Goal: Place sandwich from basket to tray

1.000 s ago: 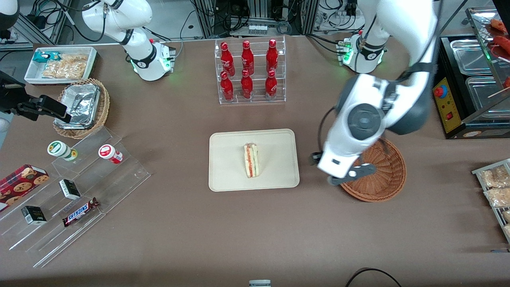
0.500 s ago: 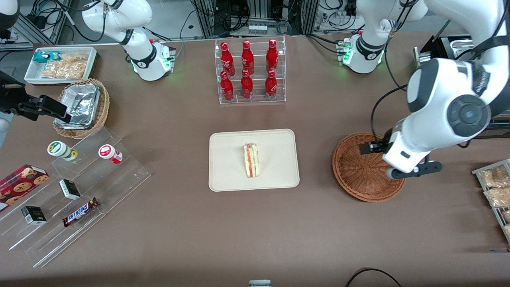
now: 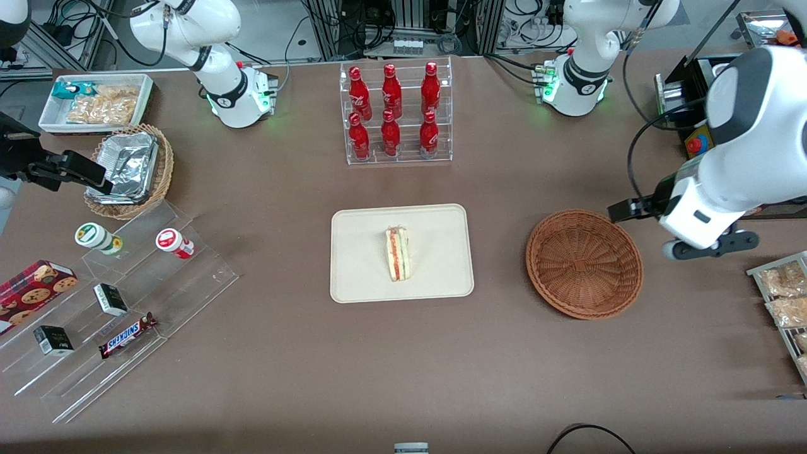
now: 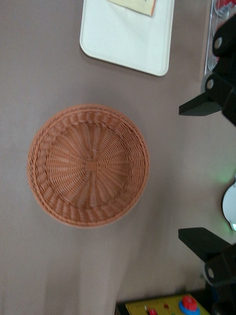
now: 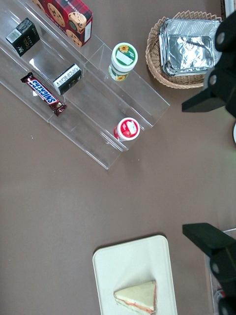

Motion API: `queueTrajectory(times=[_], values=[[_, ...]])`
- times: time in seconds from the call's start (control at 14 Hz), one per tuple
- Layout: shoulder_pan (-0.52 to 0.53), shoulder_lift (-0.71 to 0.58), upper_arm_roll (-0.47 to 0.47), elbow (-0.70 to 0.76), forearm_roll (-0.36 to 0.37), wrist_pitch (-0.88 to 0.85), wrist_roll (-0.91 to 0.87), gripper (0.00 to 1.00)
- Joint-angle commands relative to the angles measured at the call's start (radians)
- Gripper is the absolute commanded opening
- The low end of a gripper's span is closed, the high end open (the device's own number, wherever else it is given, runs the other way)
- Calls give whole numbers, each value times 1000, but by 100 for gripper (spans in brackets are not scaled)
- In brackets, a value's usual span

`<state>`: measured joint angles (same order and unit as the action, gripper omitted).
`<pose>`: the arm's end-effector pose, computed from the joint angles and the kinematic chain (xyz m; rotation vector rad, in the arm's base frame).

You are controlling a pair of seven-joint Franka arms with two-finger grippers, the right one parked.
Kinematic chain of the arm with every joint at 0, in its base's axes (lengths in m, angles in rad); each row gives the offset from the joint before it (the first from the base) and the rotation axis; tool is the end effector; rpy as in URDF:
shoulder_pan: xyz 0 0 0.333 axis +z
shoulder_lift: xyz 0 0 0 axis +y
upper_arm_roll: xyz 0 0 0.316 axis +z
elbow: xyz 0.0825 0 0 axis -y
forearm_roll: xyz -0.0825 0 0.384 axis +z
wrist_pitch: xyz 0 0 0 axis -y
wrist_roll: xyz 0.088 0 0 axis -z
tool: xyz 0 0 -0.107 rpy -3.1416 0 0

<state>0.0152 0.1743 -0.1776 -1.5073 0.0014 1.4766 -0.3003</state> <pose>0.5842 -0.0873 0.5482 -3.1004 -0.2134 0.3175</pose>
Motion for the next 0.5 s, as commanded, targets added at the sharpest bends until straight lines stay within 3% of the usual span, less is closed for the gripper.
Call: queueTrajectory(times=[0.0, 0.43], values=[[107, -76, -108, -8, 48, -82, 41, 100], [160, -139, -105, -14, 52, -61, 124, 100]])
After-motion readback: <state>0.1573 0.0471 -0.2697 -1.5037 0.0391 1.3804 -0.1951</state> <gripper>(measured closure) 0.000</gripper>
